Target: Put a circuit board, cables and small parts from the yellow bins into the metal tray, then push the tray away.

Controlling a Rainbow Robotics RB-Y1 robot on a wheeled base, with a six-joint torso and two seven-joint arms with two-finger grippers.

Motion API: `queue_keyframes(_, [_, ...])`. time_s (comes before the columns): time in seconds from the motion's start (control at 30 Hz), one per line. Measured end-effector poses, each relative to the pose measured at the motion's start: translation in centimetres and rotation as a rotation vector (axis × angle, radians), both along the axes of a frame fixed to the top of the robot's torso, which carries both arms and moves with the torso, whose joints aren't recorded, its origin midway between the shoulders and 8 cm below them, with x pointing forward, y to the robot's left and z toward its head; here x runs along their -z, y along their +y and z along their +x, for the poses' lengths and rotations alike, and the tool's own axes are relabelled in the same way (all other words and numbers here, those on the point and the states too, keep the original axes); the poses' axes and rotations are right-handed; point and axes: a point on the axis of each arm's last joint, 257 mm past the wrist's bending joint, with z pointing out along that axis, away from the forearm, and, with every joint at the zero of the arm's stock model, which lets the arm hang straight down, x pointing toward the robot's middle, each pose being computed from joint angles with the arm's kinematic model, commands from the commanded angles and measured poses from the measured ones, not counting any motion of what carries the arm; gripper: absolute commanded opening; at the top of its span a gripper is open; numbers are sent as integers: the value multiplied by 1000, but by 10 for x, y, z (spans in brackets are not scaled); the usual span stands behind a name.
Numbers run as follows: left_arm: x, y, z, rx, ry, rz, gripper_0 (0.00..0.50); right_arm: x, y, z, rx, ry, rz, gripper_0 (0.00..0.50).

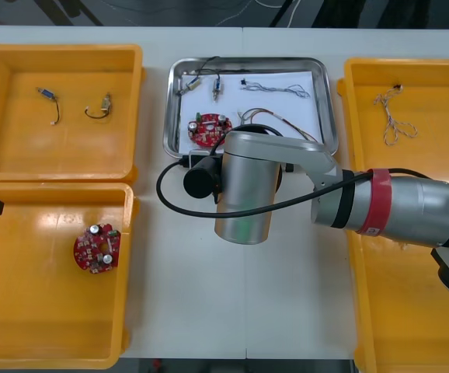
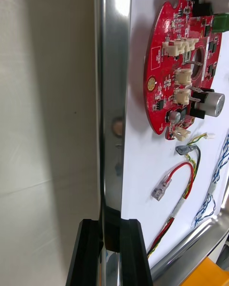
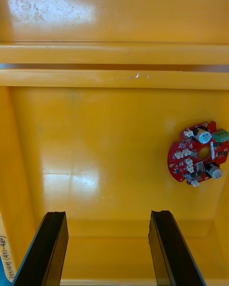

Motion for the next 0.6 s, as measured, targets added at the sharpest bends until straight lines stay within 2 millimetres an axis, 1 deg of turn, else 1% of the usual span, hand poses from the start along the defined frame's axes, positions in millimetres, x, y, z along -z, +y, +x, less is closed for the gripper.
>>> queue_keyframes(0.3, [0,0,0,0,0,0,500,-8,6,16,-13,-26,12,0])
queue_keyframes(0.47, [0,0,0,0,0,0,500,-10,16,27,-52,-41,42,0])
queue_keyframes(0.6, [0,0,0,0,0,0,500,-9,15,34,-54,-46,48,0])
